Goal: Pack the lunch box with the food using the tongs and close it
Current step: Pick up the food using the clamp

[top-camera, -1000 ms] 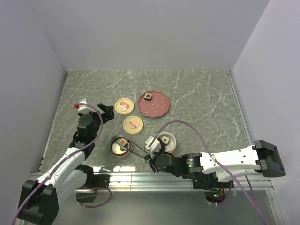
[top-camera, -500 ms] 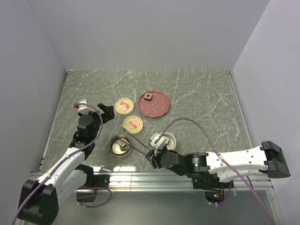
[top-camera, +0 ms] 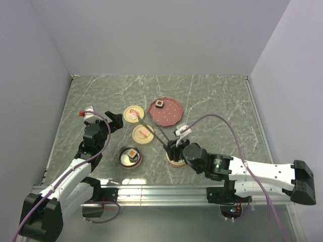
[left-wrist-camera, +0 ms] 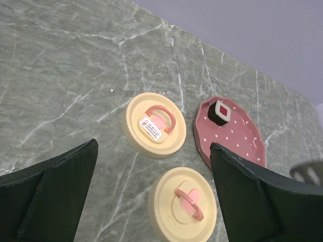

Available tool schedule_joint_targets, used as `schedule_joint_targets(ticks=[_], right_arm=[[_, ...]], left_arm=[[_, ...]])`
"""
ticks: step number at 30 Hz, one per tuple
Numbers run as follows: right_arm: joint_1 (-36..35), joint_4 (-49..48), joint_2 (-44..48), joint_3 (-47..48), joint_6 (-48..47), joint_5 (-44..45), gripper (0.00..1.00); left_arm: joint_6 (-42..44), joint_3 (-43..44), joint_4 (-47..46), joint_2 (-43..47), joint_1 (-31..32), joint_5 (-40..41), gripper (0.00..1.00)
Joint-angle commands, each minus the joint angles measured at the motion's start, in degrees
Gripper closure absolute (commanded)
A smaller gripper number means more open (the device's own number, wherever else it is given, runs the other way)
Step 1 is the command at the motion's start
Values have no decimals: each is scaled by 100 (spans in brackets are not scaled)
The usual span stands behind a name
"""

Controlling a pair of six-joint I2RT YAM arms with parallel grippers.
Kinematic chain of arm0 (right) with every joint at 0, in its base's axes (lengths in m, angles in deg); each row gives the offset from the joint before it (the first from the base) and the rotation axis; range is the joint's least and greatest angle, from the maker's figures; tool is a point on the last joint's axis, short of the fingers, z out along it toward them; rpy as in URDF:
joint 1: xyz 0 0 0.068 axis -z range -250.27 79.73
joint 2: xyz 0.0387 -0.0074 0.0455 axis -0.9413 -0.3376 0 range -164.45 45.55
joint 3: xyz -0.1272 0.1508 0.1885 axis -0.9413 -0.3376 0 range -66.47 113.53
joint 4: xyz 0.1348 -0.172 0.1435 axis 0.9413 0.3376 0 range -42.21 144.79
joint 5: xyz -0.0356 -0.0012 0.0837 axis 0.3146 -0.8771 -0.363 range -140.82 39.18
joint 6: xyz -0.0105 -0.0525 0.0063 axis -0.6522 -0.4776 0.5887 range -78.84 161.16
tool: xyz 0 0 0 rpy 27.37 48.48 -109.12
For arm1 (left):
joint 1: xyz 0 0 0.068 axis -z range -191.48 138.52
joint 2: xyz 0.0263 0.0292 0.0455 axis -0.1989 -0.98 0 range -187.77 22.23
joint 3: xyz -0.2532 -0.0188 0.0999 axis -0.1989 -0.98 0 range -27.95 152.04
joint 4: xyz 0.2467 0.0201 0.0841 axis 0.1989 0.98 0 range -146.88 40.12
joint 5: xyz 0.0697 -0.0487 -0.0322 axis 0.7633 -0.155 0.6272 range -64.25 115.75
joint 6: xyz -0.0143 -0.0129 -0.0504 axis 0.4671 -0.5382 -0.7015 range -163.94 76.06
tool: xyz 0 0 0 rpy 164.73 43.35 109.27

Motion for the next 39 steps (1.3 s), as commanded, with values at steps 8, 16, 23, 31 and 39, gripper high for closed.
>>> schedule_joint_targets(ticks=[8,16,23,31,39], right_arm=[[1873,-719,-501,208,-317,-1085,53],[2708,-1106,-1627,490,-326,-1569,51],[2920,-1203,-2277,806,-370,-1604,50],[2990,-896,-2989,1359,-282,-1315,50],[2999,-825,-3087,1343,-141,-971,50]], left_arm=[[-10,27,-265,105,-26,-83,0],[-28,18,-274,105,-35,-65,1],[-19,27,-274,96,-35,-74,0],[-19,35,-274,78,-44,-83,0],[-19,35,-274,78,-44,-92,0]])
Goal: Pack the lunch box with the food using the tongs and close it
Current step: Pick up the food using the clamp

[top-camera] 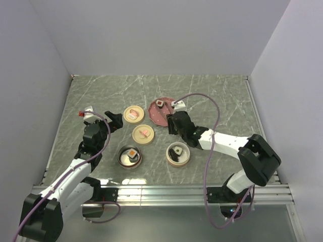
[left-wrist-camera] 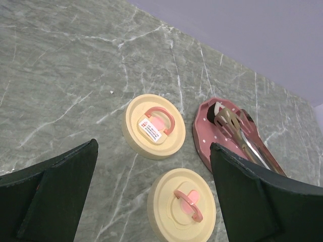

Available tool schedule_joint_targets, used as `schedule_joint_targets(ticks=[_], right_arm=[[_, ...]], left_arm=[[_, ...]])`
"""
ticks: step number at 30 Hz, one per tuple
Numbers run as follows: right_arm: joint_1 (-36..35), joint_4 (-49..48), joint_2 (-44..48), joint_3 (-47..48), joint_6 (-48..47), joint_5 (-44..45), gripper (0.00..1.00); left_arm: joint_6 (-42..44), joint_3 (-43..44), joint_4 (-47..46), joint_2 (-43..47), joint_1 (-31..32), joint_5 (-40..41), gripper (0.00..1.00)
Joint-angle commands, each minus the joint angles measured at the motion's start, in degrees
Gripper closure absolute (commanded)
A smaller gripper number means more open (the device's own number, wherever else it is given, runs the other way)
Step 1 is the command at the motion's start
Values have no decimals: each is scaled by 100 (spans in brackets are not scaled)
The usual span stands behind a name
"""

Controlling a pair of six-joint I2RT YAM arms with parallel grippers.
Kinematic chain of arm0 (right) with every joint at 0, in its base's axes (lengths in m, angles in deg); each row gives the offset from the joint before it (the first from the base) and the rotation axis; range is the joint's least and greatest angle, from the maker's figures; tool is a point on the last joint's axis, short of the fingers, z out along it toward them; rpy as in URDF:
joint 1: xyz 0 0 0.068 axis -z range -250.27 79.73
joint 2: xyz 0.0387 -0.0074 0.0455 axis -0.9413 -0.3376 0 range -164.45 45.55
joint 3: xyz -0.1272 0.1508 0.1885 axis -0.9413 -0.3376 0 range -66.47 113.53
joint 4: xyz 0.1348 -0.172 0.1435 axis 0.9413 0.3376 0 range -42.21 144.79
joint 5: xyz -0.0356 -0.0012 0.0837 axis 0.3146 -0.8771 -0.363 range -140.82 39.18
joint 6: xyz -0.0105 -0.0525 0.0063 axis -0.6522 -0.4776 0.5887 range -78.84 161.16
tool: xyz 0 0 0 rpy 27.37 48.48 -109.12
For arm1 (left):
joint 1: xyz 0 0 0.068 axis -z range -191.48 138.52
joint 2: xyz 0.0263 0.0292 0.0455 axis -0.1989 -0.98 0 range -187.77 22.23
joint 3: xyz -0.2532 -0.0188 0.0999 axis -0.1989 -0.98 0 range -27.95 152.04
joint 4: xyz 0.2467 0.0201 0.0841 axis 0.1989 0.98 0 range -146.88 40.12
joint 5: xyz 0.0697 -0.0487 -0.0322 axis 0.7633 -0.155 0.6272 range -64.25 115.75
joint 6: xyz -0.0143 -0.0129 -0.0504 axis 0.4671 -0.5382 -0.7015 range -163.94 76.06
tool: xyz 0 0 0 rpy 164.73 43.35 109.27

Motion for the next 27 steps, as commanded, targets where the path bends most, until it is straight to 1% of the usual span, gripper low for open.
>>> schedule_joint_targets(ticks=[1,4,11,17,23,25,27], right_arm=[[39,-125,67,208,97,259,50],[39,-108,-20,304,44,119,50],[39,50,-582,674,62,-119,50],[39,129,-811,815,97,-31,51],[48,410,-1031,1070,167,136,52],[48,481,-1049,1078,220,250,56],[48,586,-1031,1061,255,320,63]], left_arm=[[-19,27,-265,43,-33,-89,1],[-19,27,-265,52,-41,-89,0],[-28,18,-265,61,-41,-89,0],[-19,27,-265,70,-41,-98,1],[-36,9,-274,78,-50,-98,1],[-28,0,-274,87,-50,-89,1],[-37,0,-274,87,-50,-89,1]])
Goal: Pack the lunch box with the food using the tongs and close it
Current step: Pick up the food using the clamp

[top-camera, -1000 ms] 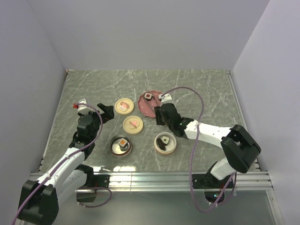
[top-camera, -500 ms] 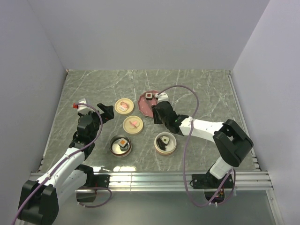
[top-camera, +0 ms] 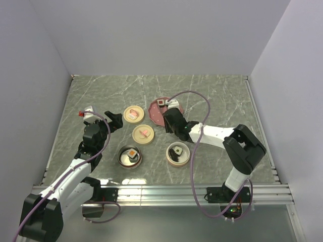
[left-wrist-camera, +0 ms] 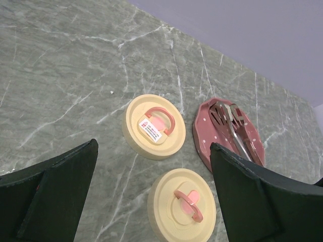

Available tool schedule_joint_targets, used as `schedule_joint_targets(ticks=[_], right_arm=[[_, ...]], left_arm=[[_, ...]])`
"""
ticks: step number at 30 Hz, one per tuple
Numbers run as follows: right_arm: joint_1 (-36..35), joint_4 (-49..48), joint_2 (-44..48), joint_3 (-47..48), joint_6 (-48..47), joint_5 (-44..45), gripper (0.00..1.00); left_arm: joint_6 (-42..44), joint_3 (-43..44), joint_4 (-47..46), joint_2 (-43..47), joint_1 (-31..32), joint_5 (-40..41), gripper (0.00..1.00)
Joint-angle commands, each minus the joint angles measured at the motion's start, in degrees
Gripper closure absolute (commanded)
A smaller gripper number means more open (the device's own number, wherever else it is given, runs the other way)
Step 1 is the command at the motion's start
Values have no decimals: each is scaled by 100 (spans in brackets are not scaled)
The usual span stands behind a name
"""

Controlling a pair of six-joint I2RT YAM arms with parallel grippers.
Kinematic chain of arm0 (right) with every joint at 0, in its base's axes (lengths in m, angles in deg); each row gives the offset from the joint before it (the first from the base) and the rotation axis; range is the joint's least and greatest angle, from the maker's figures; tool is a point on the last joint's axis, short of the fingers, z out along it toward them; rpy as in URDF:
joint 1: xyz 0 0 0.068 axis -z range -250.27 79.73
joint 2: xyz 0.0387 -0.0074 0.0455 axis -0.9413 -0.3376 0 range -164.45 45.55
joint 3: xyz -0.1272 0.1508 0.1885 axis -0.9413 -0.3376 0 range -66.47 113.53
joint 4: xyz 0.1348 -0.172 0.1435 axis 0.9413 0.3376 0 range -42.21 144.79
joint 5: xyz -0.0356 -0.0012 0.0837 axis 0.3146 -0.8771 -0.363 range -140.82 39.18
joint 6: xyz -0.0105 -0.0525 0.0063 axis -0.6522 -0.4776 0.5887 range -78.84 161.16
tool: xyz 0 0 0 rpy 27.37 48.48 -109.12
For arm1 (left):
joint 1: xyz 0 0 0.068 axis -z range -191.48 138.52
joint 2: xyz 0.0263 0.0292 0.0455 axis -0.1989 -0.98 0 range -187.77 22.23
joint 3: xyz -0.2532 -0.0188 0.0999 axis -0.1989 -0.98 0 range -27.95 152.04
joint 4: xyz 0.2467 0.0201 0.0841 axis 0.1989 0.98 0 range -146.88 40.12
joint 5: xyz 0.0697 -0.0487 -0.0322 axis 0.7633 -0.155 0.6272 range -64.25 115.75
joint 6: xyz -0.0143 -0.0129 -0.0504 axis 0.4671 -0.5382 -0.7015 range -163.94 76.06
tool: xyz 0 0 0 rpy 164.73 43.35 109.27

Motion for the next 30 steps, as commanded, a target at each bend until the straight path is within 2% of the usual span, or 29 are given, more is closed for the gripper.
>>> schedule_joint_targets(ticks=[1,5,12,30], right_arm=[[24,156,48,209,141,275,65],[24,156,224,86,186,337,76],[15,147,698,-204,159,424,85],[-134,-143,2755,-1416,36,-138,89]], left_arm=[[-28,0,-272,96,-33,-83,0],[-28,0,-272,87,-33,-83,0],[-37,0,-272,96,-33,-83,1],[-37,-9,-281,105,-50,-100,0]])
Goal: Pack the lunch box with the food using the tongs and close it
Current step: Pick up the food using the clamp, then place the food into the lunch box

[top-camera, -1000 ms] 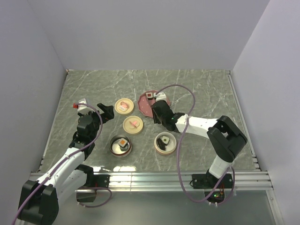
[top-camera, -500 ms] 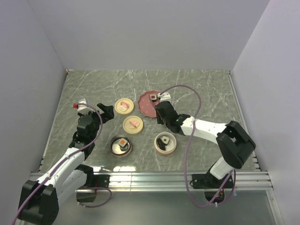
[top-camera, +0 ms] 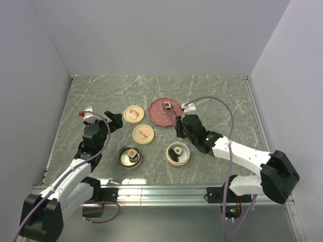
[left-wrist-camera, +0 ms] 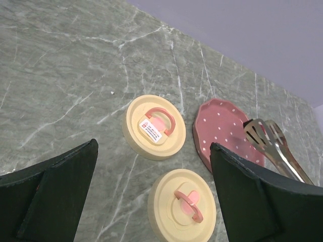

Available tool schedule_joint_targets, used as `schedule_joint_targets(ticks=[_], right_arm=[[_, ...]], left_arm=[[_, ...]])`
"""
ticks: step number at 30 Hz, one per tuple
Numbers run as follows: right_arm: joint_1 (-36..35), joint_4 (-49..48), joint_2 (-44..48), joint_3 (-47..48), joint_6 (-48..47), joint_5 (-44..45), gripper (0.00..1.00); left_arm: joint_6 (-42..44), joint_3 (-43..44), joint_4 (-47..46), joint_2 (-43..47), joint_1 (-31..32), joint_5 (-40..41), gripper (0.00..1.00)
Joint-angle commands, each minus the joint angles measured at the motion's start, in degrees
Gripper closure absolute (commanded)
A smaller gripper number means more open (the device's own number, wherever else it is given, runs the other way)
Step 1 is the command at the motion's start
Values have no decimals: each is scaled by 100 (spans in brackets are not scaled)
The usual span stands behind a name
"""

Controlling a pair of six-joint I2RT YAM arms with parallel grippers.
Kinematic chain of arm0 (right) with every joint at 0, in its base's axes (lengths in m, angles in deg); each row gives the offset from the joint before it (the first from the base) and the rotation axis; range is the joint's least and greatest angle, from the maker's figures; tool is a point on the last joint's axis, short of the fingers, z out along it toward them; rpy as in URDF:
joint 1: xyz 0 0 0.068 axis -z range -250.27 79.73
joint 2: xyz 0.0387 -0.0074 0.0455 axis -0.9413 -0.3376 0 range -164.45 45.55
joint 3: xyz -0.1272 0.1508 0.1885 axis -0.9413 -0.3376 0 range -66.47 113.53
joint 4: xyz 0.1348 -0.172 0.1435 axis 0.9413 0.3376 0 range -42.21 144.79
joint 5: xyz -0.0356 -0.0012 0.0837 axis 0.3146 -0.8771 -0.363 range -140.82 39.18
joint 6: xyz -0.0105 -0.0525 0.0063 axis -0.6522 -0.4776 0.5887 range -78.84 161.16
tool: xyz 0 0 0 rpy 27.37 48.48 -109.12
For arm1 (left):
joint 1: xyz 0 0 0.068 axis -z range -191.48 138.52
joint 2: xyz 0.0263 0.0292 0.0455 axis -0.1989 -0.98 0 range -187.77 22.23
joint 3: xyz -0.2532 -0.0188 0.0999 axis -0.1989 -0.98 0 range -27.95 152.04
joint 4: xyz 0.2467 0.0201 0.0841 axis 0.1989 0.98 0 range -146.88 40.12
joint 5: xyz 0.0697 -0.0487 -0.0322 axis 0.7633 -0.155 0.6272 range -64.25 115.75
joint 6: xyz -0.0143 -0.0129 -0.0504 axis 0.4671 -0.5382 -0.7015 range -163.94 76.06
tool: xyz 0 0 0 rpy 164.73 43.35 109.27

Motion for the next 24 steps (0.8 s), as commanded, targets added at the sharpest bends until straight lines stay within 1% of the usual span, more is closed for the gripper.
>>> schedule_joint_targets(ticks=[1,4,12,17,19,20,24], right_arm=[[-151,-398,619,-213,-19,-51,89],[-389,-451,893,-389,-27,-16,89],[-1056,-363,1253,-565,148,239,89],[-1741,-302,1526,-705,271,468,89],[-1909,-328,1649,-758,394,494,89],[-2136,-311,1667,-767,429,555,90],[-2681,-118,1597,-715,579,872,90]], left_arm=[[-37,-9,-281,98,-39,-96,1],[-54,-17,-272,107,-39,-96,1],[-45,0,-272,81,-39,-96,0],[-54,-17,-281,98,-39,-87,0],[-45,-17,-281,98,-39,-87,0],[-45,-17,-281,98,-39,-87,1],[-45,-17,-272,98,-39,-79,0]])
